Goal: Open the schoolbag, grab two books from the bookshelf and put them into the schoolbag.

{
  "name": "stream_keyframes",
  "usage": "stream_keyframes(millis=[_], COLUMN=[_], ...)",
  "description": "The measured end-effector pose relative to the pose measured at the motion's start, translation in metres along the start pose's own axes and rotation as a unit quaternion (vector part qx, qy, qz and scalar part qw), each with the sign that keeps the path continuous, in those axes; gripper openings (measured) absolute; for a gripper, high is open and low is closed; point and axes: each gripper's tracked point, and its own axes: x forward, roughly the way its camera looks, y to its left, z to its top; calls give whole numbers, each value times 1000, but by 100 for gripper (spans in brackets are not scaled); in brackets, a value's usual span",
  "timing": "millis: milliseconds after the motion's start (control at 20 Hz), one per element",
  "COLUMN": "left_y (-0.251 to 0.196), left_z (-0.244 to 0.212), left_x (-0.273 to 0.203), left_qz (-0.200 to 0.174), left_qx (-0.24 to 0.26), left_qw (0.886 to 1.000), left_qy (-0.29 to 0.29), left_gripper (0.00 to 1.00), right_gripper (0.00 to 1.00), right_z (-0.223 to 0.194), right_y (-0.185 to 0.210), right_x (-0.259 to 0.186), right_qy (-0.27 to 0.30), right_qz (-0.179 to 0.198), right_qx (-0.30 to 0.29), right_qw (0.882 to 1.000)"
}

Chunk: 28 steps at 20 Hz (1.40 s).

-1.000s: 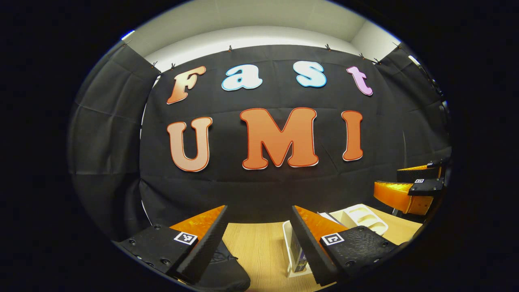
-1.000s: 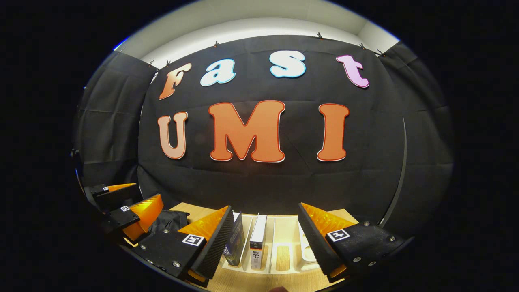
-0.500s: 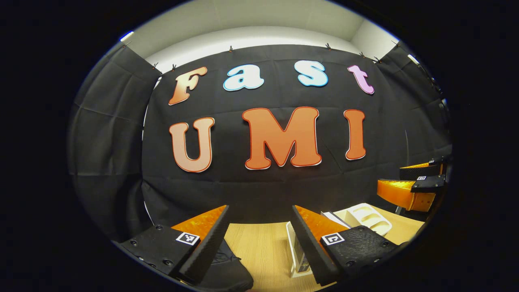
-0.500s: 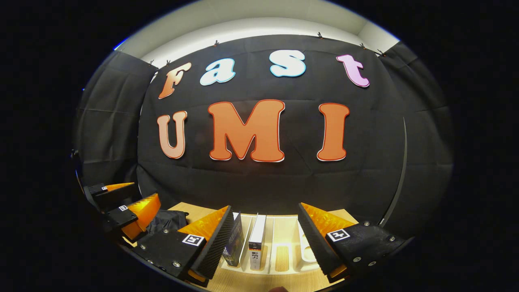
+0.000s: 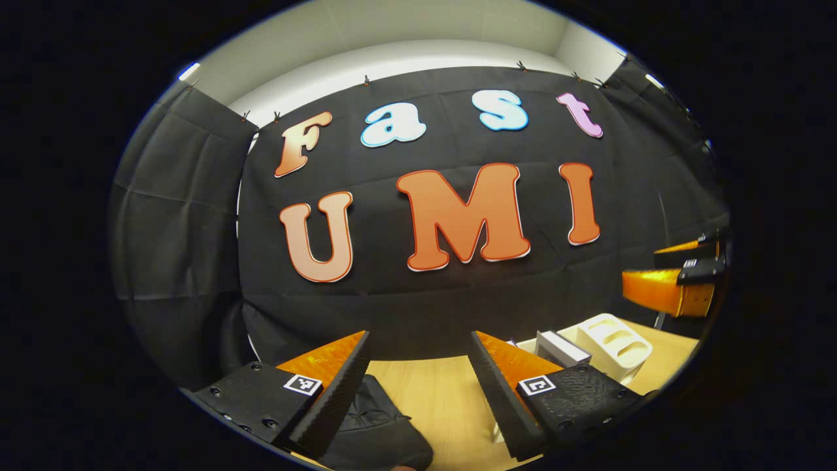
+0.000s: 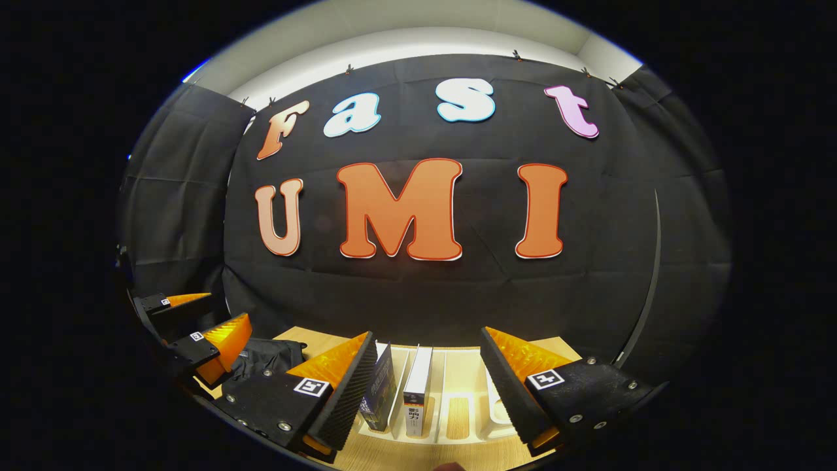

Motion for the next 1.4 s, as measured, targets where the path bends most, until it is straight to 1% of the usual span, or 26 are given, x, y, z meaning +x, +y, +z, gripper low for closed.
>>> stream_keyframes(millis=[100,200,300,350,450,550,700,850,900,950,1050,1100,1200,1300,1400], left_y=[11,20,30,33,34,31,22,23,24,27,26,29,37,45,53], left_z=[-22,-50,-83,-99,-128,-155,-199,-244,-257,-272,-293,-300,-312,-325,-339], left_x=[-2,-2,-6,-7,-8,-10,-26,-38,-46,-53,-66,-71,-72,-74,-73], left_qz=[4,7,6,2,-12,-28,-54,-72,-75,-79,-96,-99,-95,-96,-87], left_qx=[31,77,128,154,213,272,336,378,391,398,408,416,439,449,449], left_qw=[999,996,989,984,971,953,927,903,892,884,873,867,852,844,840], left_qy=[20,46,75,90,111,127,155,189,212,229,248,255,268,279,291], left_gripper=[94,94,94,96,96,96,95,96,95,96,97,97,97,97,97], right_gripper=[94,94,94,94,94,94,94,94,94,94,94,94,94,94,94], right_z=[-4,-9,-15,-19,-26,-32,-43,-54,-57,-59,-62,-62,-66,-65,-66], right_y=[-3,-10,-17,-22,-30,-38,-49,-57,-58,-60,-62,-62,-63,-63,-62], right_x=[0,-1,-1,0,-2,1,2,7,8,9,11,12,14,15,18], right_qy=[3,7,13,17,25,33,46,59,64,67,69,70,73,73,72], right_qz=[-3,-8,-16,-20,-27,-34,-43,-49,-50,-52,-53,-54,-55,-55,-55], right_qx=[-2,-8,-13,-13,-15,-18,-19,-21,-20,-20,-16,-16,-16,-15,-15], right_qw=[1000,1000,1000,1000,999,999,998,997,997,996,996,996,996,996,996])
